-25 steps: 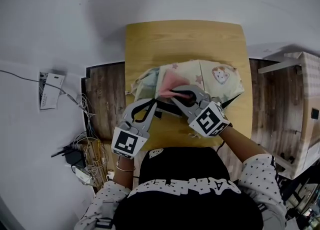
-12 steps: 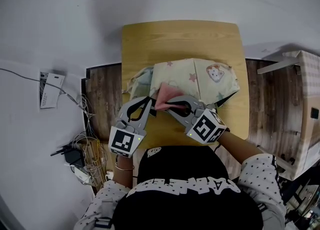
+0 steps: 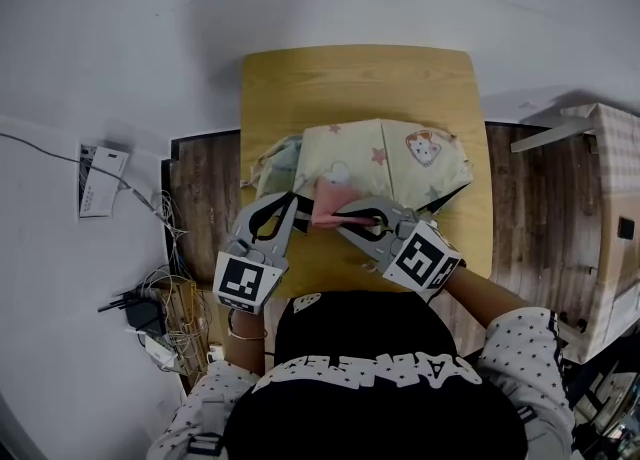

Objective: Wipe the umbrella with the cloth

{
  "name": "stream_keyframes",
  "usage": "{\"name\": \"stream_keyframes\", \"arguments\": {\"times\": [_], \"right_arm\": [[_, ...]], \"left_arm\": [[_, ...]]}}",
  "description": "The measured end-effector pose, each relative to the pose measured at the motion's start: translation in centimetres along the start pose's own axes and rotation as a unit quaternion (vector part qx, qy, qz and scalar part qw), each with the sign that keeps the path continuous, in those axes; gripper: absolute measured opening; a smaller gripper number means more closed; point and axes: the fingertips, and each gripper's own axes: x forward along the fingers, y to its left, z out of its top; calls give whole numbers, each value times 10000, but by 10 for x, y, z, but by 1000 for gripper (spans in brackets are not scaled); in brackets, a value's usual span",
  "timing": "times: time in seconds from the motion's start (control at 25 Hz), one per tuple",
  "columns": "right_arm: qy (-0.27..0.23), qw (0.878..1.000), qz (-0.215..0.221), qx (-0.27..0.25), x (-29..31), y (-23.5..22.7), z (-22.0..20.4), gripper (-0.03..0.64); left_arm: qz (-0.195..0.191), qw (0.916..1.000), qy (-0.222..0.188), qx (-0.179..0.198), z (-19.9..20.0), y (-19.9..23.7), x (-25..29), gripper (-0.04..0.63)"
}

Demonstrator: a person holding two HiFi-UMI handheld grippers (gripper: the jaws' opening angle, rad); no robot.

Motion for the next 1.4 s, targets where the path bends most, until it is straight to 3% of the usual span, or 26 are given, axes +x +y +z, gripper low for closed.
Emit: {"name": "stream_keyframes", "arguments": {"times": [0.16, 0.32, 0.6, 0.84, 1.4], "right_arm": [[-238, 9990, -364, 51, -20, -28, 15, 34], [-635, 9923, -1026, 295, -37, -76, 34, 32], [-111, 9798, -1957, -385, -40, -139, 12, 34], [258, 9844, -1708, -329, -26, -136, -16, 33], [498, 9943, -932, -115, -18, -80, -47, 32]], "left_arm": [[35, 10000, -16, -30, 1, 0, -1, 9], [56, 9999, -12, -93, 1, -1, -3, 9], [49, 9999, -16, -89, 2, -2, -4, 9], [43, 10000, 0, -62, 3, -2, -4, 9], [52, 10000, -23, -42, 9, -6, -1, 9]]}}
